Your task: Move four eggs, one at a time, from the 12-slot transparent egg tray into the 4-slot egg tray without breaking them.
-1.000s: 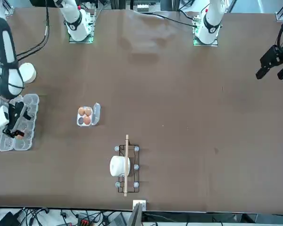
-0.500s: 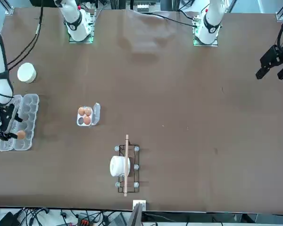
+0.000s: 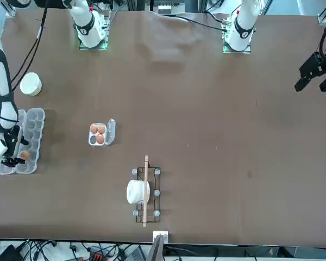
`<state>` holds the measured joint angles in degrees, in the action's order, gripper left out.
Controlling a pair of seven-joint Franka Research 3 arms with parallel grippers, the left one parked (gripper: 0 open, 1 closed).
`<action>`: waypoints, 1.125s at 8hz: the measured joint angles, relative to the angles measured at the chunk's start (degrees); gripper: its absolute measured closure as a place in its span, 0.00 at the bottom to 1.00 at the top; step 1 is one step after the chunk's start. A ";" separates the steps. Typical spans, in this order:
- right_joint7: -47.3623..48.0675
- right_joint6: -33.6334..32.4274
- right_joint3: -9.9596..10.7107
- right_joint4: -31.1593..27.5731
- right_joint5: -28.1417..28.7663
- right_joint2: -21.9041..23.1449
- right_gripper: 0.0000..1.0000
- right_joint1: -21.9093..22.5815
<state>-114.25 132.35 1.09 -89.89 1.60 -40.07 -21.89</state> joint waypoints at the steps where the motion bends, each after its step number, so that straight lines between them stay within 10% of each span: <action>1: -0.49 0.00 0.00 0.64 0.00 -0.45 0.01 -0.35; 9: -1.55 0.01 -0.01 2.49 0.00 -3.15 0.06 -1.21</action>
<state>-115.80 132.37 1.08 -87.40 1.59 -43.22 -23.10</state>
